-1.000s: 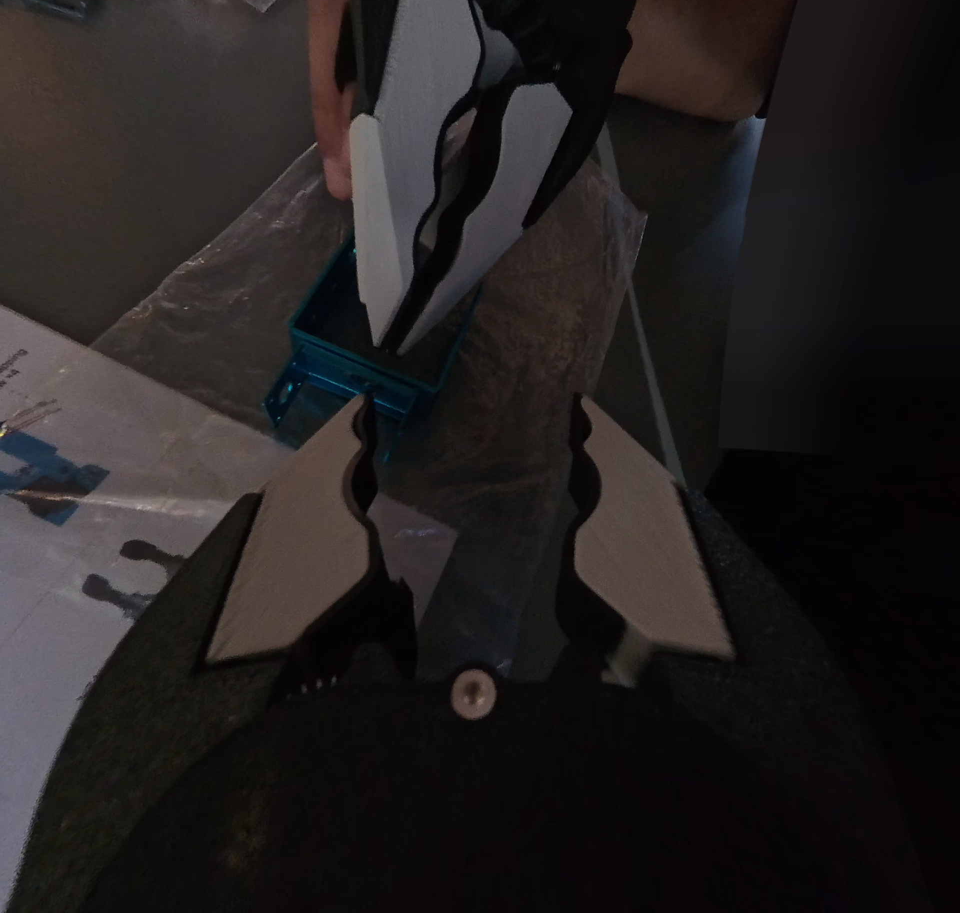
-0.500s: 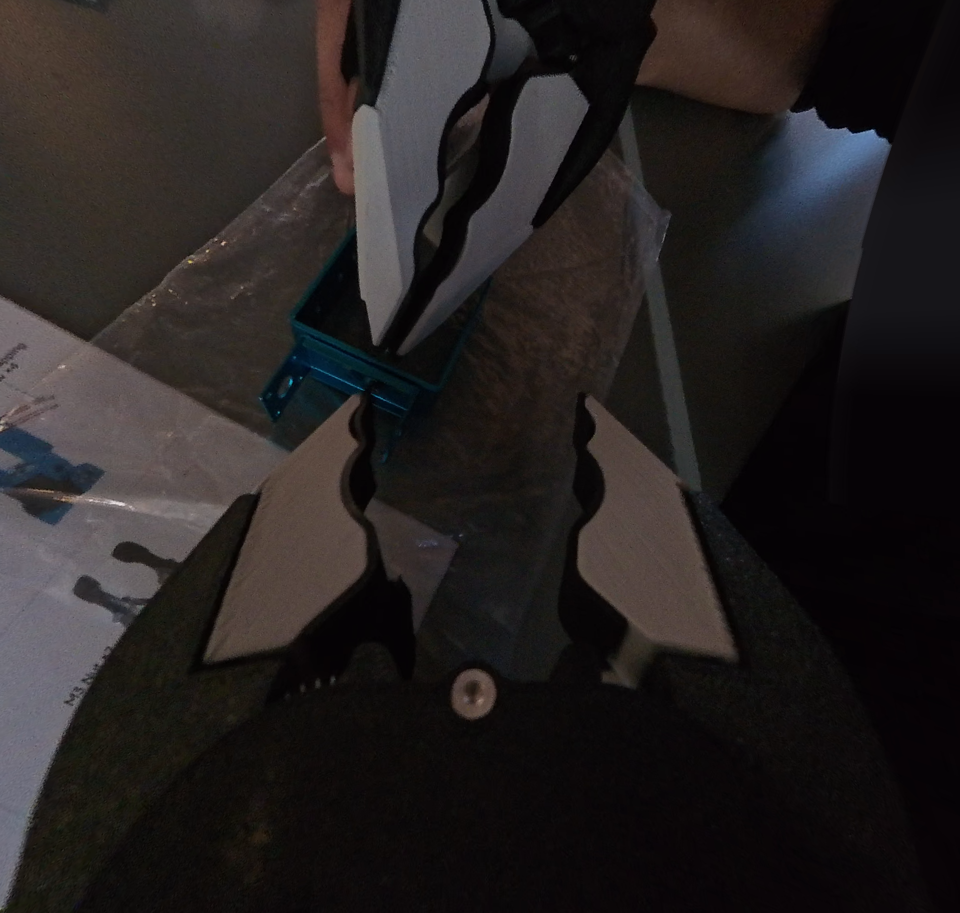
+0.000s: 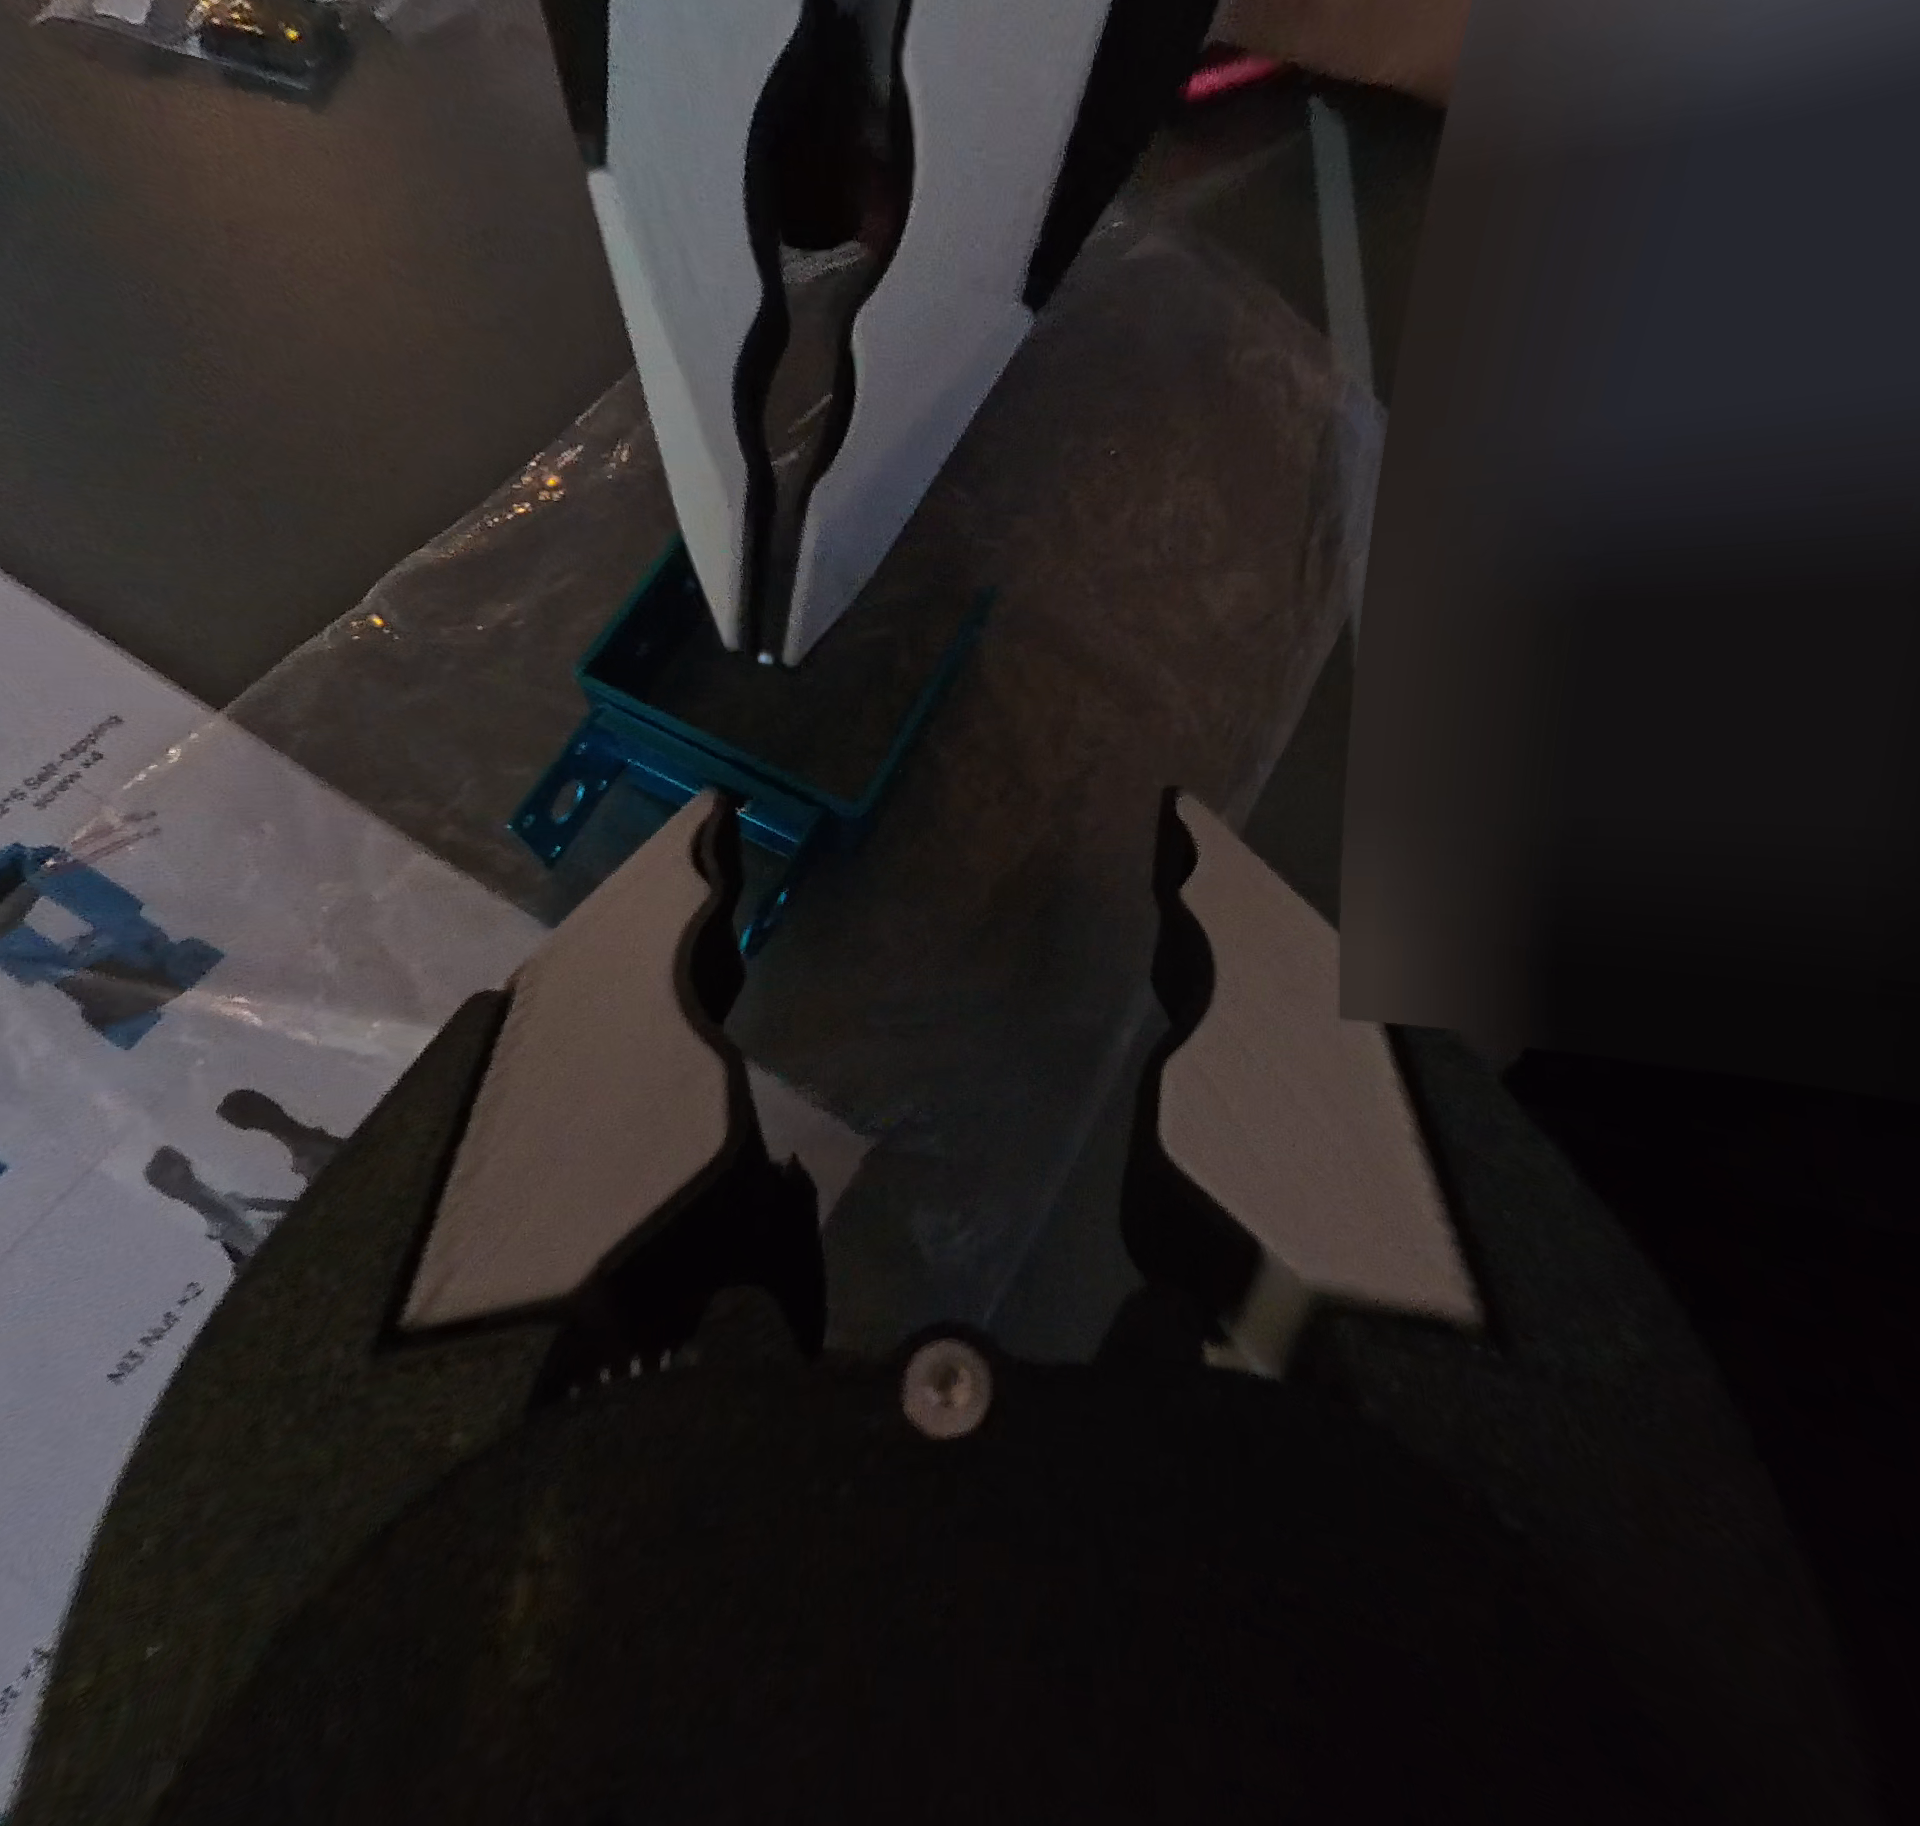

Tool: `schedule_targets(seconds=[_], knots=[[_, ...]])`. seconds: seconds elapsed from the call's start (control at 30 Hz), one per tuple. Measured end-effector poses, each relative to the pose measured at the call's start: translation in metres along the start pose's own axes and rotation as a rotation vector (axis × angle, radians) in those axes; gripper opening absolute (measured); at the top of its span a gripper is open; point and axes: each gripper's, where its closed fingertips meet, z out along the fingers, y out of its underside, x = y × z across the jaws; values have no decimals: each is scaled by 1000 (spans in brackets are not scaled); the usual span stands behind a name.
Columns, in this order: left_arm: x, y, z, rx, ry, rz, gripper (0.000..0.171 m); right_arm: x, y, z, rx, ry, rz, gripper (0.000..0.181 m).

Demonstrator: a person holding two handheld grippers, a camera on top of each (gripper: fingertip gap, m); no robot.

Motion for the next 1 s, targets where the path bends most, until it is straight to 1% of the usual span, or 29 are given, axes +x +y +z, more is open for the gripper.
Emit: schedule_targets(seconds=[0.13,0.23,0.3,0.37,0.43,0.47,0.53,0.57,0.6,0.73,0.8,0.83,0.87,0.9,1.0], knots=[[8,-1,5,-4,-23,7,80,-4,7,1,-30,-23,79,4],[18,-3,10,-4,-17,24,80,-12,6,-6,-5,-63,127,4],[18,-3,8,-12,-43,45,80,-18,8,-12,4,-101,166,4],[18,-7,1,9,-44,72,78,-19,7,-15,14,-134,216,4],[9,-12,-8,42,-70,117,74,-18,5,-16,35,-162,282,4],[0,-14,-12,51,-87,132,75,-17,5,-17,37,-164,310,4],[-12,-14,-14,21,-89,145,80,-16,4,-19,57,-188,344,4],[-13,-14,-14,7,-74,169,86,-16,2,-21,77,-201,363,4],[-14,-14,-12,-4,-57,203,88,-15,1,-22,93,-210,390,4],[-23,-9,7,-85,-40,278,91,-12,0,-25,134,-258,469,4],[-23,-8,13,-106,-21,284,87,-12,-1,-26,146,-274,492,4],[-23,-8,15,-108,-12,282,80,-11,-1,-27,154,-275,502,4],[-23,-7,16,-108,-8,283,67,-10,-1,-27,159,-277,512,4],[-22,-6,17,-104,0,289,61,-10,-2,-28,166,-284,517,4],[-18,-7,18,-91,5,323,61,-8,-4,-30,194,-301,539,4]])
